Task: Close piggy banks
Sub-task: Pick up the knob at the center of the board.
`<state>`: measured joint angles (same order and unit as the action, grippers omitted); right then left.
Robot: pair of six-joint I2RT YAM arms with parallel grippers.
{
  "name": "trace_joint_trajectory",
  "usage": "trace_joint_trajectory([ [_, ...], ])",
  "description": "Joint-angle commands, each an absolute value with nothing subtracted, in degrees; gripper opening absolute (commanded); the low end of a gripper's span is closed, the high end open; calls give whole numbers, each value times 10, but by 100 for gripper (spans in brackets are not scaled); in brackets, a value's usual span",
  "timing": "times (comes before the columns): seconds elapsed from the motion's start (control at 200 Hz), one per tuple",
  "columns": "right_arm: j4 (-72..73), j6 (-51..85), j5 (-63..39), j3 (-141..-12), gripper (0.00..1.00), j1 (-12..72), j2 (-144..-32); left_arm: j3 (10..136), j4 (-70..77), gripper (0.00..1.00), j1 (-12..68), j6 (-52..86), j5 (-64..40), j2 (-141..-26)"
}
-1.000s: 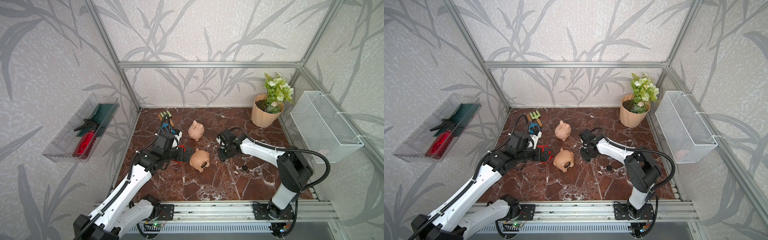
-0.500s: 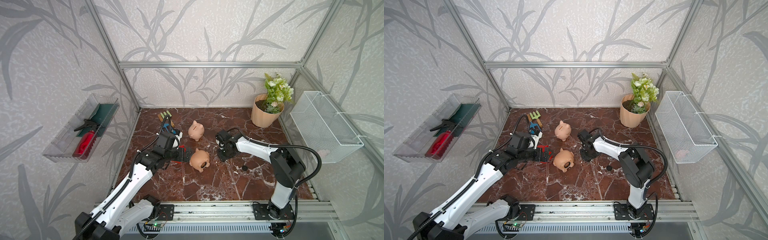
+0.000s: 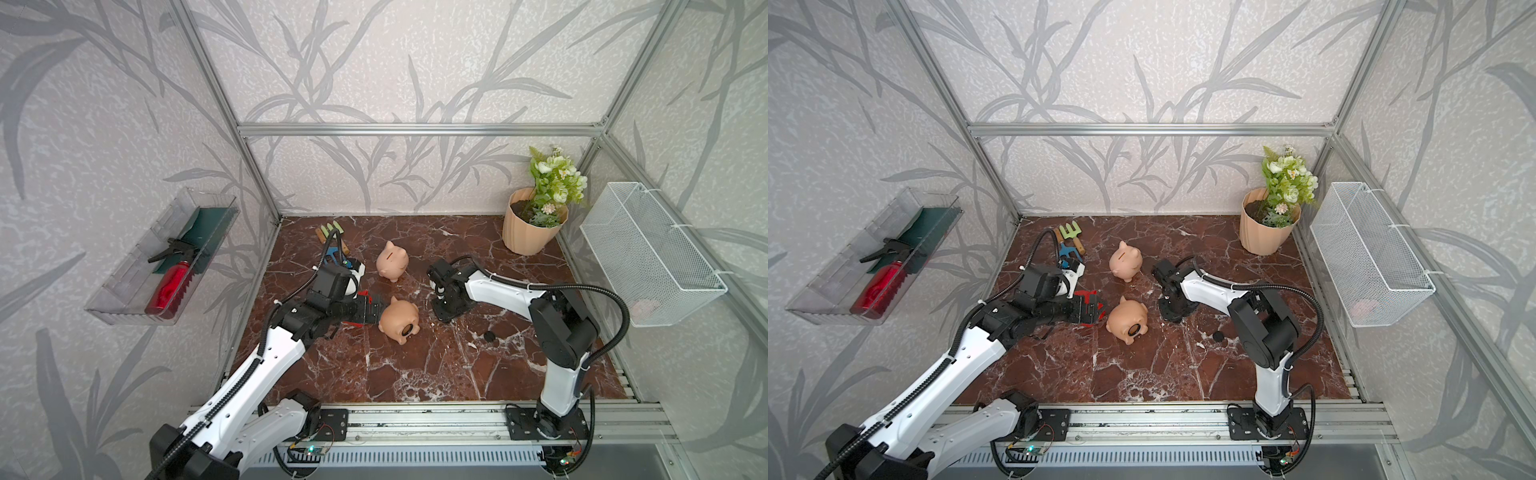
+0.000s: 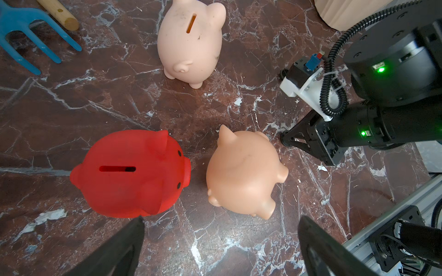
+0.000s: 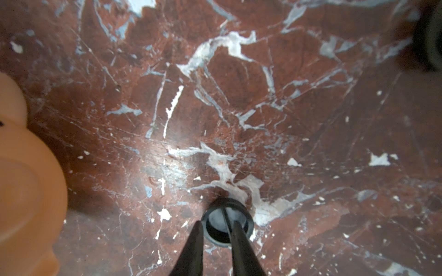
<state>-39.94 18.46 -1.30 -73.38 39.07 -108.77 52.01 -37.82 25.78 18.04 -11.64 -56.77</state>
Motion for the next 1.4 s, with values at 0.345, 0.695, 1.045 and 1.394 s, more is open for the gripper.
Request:
trace_joint_trajectory([
  [0.345, -434, 182, 4, -752, 18, 393, -1114, 515, -381, 99, 258, 186, -115, -567],
  [0.695, -454, 184, 15, -759, 9, 394, -1131, 518, -383, 99, 259, 183, -117, -570],
  [1.045, -465, 181, 10, -768, 0, 395, -1136, 519, -383, 99, 258, 184, -121, -571],
  [1.394, -455, 168, -9, -769, 0, 394, -1039, 546, -382, 96, 272, 192, -158, -630],
])
